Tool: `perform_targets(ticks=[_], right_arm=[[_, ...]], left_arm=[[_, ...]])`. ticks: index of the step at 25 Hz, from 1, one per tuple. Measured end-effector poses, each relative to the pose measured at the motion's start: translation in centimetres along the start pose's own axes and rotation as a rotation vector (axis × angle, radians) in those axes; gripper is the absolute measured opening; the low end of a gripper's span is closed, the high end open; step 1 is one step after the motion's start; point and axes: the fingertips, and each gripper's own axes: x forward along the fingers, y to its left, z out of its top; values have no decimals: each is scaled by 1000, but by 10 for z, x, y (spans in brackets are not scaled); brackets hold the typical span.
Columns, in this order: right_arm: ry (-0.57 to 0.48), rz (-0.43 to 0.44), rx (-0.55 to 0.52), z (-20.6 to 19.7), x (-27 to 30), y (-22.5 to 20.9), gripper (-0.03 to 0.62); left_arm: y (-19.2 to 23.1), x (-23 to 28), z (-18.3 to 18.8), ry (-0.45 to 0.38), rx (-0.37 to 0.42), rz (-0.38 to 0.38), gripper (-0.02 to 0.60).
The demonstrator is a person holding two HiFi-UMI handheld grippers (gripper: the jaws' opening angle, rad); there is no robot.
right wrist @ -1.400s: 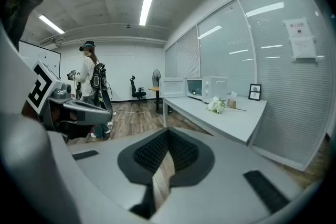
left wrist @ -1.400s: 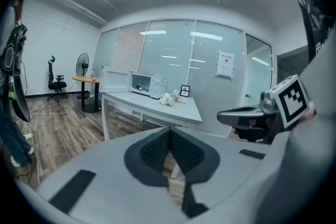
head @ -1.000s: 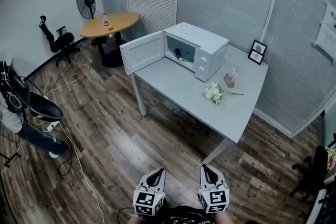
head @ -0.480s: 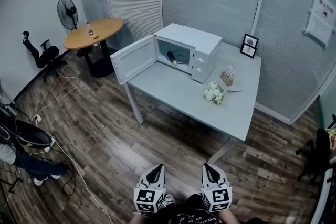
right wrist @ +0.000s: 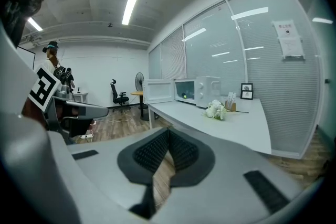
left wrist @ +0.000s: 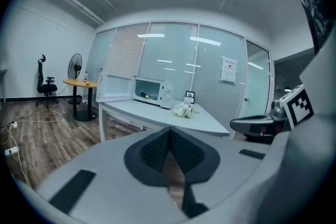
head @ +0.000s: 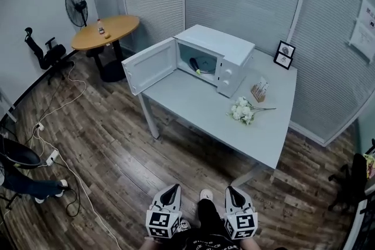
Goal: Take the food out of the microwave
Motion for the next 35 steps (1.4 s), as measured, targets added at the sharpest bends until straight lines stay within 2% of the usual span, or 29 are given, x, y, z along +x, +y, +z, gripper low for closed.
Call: perform_targets(ticks=[18,28,35], right_arm=[[-31,185,-34,71,163,-65,5],[-41,253,-41,90,212,-115,5],[-38,261,-18,90,225,-136,5]], left_arm=[[36,133,52,17,-11,120,8],[23,200,68,8,-47,155,8],[11,232,71,25,-43,140,8]])
